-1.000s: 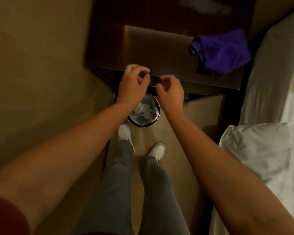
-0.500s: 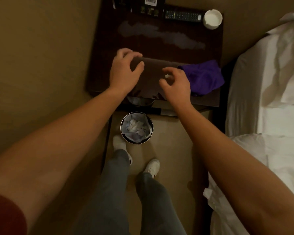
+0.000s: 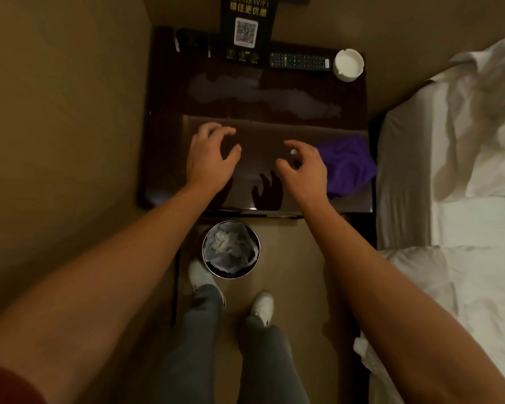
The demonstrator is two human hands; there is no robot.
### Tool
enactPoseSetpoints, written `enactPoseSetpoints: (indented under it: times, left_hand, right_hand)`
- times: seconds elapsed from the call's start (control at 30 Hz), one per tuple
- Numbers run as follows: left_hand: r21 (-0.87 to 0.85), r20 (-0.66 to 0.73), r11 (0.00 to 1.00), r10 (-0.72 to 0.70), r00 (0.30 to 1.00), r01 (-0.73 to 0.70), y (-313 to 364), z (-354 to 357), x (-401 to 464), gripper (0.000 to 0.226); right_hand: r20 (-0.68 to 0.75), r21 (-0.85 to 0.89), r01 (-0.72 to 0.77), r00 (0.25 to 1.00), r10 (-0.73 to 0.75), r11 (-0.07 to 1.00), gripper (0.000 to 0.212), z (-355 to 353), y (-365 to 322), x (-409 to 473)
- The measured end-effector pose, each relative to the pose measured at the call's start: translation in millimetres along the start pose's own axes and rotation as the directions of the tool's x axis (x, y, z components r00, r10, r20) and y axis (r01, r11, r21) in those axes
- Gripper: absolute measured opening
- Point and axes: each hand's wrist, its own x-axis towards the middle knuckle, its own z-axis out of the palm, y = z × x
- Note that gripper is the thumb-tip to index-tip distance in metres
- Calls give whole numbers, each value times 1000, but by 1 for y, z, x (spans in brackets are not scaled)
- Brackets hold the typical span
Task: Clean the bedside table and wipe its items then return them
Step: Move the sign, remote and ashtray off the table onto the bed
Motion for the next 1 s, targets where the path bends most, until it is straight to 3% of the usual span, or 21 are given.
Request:
enactPoseSetpoints:
  times: [0.23, 0.53, 0.7, 1.0]
  left_hand:
    - [103, 8, 994, 41, 999, -41, -29, -34, 73, 55]
    - [327, -6, 941, 97, 995, -89, -47, -51, 179, 65]
    - [457, 15, 885, 90, 996, -87, -29, -45, 232, 69]
    - [666, 212, 731, 8, 977, -151, -14, -34, 311, 62]
  right_hand:
    - [-22, -1, 49, 999, -49, 999, 45, -3, -16, 44]
    - [23, 72, 76, 997, -78, 994, 67, -1, -30, 151]
    - [66, 148, 19, 997, -29, 989, 77, 1, -30, 222]
    - [262, 267, -94, 965, 22, 959, 85, 23, -48, 309]
